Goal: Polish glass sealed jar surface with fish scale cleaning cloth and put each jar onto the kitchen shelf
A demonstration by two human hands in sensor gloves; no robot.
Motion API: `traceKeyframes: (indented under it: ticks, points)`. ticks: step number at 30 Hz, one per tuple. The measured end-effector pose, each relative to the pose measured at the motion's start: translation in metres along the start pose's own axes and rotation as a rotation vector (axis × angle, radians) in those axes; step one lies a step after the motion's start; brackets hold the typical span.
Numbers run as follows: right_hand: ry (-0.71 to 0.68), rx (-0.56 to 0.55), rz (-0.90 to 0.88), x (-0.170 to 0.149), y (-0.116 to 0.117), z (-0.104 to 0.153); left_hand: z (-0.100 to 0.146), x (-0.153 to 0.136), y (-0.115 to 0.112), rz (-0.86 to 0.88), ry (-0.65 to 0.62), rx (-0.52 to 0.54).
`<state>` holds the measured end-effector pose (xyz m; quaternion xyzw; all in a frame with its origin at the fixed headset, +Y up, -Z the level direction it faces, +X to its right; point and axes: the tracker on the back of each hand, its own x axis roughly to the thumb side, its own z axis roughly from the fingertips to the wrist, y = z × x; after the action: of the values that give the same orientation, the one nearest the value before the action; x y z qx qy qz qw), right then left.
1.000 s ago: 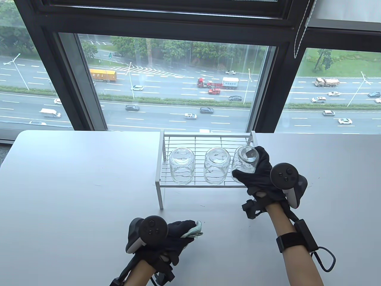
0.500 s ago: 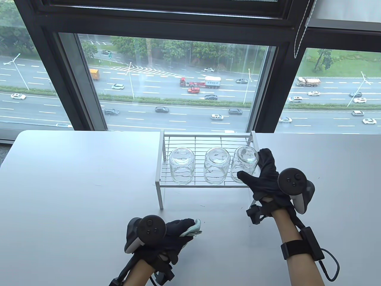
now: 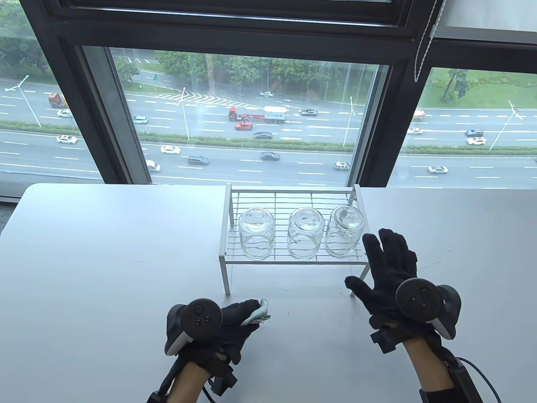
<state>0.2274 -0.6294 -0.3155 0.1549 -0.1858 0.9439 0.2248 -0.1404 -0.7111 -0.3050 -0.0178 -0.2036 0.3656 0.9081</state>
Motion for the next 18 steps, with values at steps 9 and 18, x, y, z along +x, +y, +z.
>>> traceKeyframes:
  ticks: [9, 18]
  points:
    - [-0.11, 0.241, 0.09, 0.045, 0.05, 0.025, 0.002, -0.001, 0.003, 0.0, 0.003, 0.014]
    - [-0.138, 0.308, 0.161, 0.038, 0.081, 0.044, 0.005, -0.003, 0.01, -0.033, 0.034, 0.053]
